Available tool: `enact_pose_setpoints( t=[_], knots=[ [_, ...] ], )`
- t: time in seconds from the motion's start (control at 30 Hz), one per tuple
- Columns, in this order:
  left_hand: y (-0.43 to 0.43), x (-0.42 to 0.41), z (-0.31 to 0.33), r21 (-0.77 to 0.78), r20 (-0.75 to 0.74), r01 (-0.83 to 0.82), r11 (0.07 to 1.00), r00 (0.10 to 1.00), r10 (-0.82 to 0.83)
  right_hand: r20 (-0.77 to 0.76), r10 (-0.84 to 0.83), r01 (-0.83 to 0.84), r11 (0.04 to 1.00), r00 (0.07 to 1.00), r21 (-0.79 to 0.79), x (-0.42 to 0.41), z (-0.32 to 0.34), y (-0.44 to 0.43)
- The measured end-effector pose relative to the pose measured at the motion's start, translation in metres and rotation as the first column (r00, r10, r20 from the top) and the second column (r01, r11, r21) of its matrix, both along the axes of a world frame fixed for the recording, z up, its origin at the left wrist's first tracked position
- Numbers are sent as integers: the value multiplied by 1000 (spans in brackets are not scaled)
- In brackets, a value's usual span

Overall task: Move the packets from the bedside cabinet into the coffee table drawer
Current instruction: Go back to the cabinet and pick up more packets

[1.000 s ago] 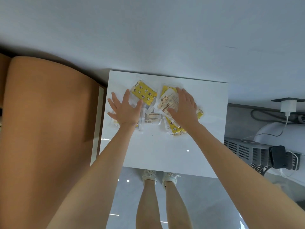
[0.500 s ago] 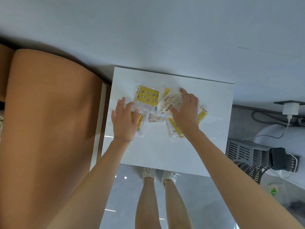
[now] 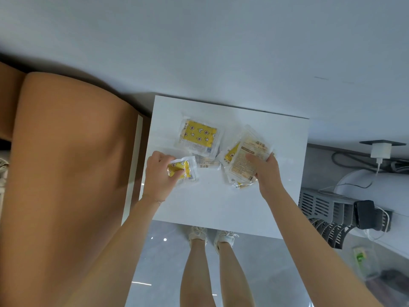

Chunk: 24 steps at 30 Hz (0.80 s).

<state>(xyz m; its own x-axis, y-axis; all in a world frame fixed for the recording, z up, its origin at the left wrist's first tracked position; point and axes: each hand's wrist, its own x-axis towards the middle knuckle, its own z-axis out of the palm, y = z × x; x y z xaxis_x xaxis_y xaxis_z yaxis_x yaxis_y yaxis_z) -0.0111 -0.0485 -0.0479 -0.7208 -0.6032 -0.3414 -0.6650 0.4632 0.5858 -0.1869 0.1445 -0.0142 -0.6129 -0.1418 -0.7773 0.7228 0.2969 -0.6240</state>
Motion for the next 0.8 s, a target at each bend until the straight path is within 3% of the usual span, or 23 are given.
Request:
enact_pose_setpoints(
  t=[0.1,0.17,0.33,0.5,0.6,0.73,0.8],
  knots=[
    [-6,-19,7,264,-110,-139,954,979,173,45,-30,31,999,999,-28,0,-1,8],
    [-9,-36,5,316,-122,-165,934,969,213,0,-11,11,1000,1000,17,2,-2,13],
    [-21,-81,-10,62,-73,10,998,997,-5,-46,-14,23,981,999,193,8,-4,20],
    [-34,-87,-19,-120,8,258,959,966,-259,-10,-77,77,991,997,108,12,-3,21],
    [-31,-84,-16,-176,16,204,963,979,-205,-21,-47,49,993,999,110,15,-3,20],
    [-24,-75,-13,-122,71,91,988,994,-83,-13,-54,55,996,998,64,23,3,21],
    [-23,-66,-9,-67,28,47,997,999,-45,14,-92,91,995,996,47,27,8,22]
  ],
)
